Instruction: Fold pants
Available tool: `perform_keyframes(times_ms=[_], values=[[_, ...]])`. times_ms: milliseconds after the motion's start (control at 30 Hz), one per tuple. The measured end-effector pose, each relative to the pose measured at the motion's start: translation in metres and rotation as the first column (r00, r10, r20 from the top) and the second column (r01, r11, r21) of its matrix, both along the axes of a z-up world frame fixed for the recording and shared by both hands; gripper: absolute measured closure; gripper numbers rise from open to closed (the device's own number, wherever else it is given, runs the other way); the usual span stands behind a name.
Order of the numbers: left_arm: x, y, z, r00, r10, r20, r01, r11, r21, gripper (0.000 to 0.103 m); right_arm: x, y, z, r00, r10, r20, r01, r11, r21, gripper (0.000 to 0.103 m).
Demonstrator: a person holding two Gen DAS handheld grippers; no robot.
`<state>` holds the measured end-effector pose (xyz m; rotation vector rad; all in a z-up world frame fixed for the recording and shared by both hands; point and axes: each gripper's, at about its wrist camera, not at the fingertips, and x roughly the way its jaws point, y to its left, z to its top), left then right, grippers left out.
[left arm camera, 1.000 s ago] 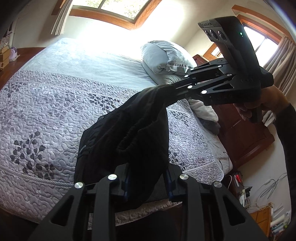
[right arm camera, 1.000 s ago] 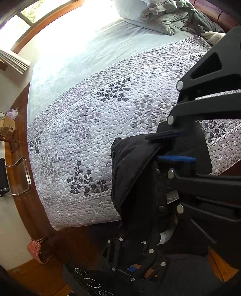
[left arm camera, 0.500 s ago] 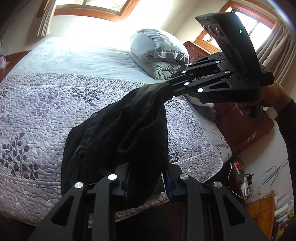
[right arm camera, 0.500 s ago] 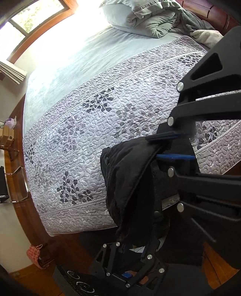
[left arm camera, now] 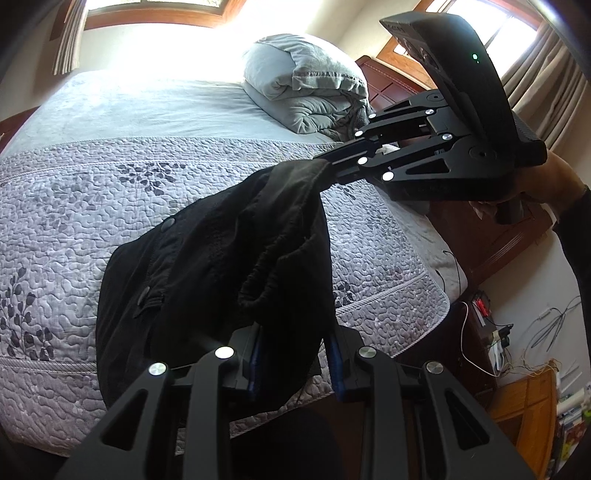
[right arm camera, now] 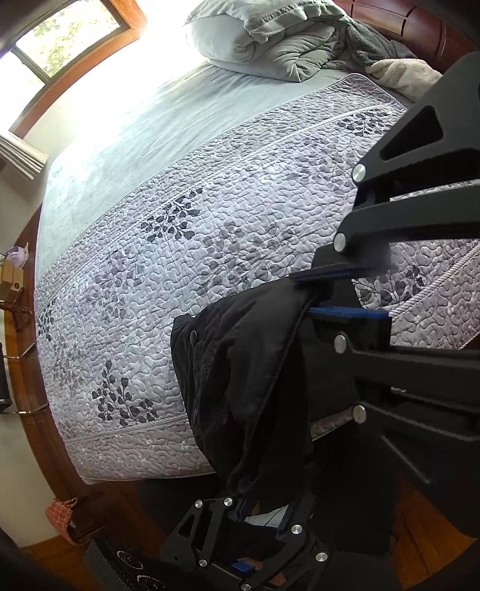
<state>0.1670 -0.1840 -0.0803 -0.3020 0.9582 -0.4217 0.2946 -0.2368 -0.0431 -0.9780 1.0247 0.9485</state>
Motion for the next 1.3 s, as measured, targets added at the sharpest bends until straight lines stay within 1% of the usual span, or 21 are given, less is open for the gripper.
perform_keyframes(times_ms=[167, 533, 867, 1300], values=[[0.005, -0.017, -0.011, 1.000, -0.021, -0.017, 0.021, 1.000, 0.012, 0.074, 0.002, -0.013, -0.014, 1.000, 0.005, 0.021, -0.004, 1.000, -0.025, 0.092], [0.020, -0.046, -0.038, 0.996, -0.056, -0.064, 0.058, 0.998, 0.033, 0.074, 0.009, -0.038, -0.048, 0.999, 0.014, 0.042, -0.012, 0.999, -0.049, 0.093], [0.033, -0.068, -0.066, 0.991, -0.077, -0.113, 0.081, 0.996, 0.030, 0.074, 0.016, -0.058, -0.080, 0.999, 0.026, 0.046, -0.023, 0.997, -0.071, 0.094], [0.050, -0.089, -0.104, 0.980, -0.093, -0.175, 0.099, 0.995, 0.025, 0.074, 0.032, -0.077, -0.121, 0.999, 0.027, 0.021, -0.025, 0.997, -0.073, 0.095]])
